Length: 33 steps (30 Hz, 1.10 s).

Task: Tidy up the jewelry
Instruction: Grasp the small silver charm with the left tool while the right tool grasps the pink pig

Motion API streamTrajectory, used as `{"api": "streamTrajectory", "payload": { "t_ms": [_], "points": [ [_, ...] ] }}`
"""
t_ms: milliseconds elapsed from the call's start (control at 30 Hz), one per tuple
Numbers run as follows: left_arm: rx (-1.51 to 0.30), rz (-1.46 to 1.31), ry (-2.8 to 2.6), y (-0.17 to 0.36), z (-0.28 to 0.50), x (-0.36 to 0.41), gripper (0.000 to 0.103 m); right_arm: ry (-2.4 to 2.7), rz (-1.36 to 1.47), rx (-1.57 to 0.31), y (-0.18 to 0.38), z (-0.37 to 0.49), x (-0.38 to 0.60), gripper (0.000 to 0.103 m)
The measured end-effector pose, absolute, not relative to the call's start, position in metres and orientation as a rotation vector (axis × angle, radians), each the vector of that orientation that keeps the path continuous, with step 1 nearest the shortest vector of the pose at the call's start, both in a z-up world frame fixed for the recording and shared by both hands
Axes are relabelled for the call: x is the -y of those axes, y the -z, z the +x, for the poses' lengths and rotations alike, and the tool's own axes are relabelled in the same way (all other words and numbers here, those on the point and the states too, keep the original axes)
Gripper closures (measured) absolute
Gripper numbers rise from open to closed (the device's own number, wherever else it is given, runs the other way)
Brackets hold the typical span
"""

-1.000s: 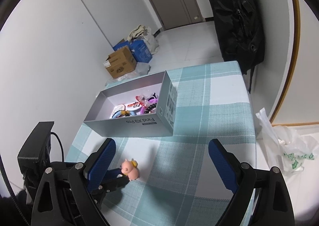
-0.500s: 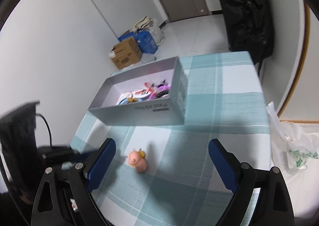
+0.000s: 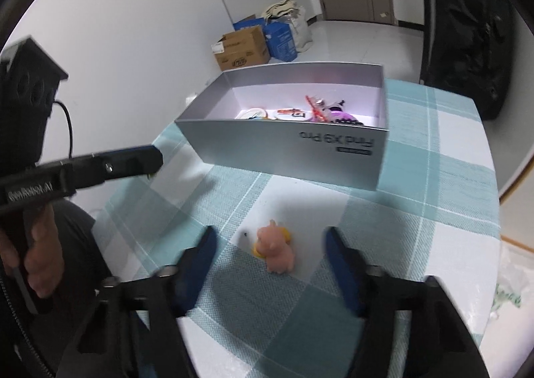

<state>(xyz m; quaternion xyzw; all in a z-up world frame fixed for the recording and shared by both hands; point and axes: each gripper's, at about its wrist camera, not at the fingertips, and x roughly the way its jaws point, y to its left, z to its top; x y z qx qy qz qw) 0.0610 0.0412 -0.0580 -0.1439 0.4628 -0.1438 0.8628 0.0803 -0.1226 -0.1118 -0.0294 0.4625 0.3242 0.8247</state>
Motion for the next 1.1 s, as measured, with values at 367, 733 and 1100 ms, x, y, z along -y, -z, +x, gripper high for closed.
{"api": "streamTrajectory", "payload": {
  "t_ms": [367,733,1100],
  "points": [
    [-0.943,-0.311,0.316,0.052,0.058,-0.050,0.095,-0.682,-0.140,-0.983,0.122,0.079,0.107,0.085],
    [-0.929,-0.321,0.333,0.047,0.058,-0.047,0.095,-0.725,-0.107,-0.947,0.113,0.074,0.108,0.085],
    [-0.900,-0.328,0.346,0.041,0.069,-0.041,0.095,-0.773,0.048,-0.851,0.079,0.085,0.117,0.085]
  ]
}}
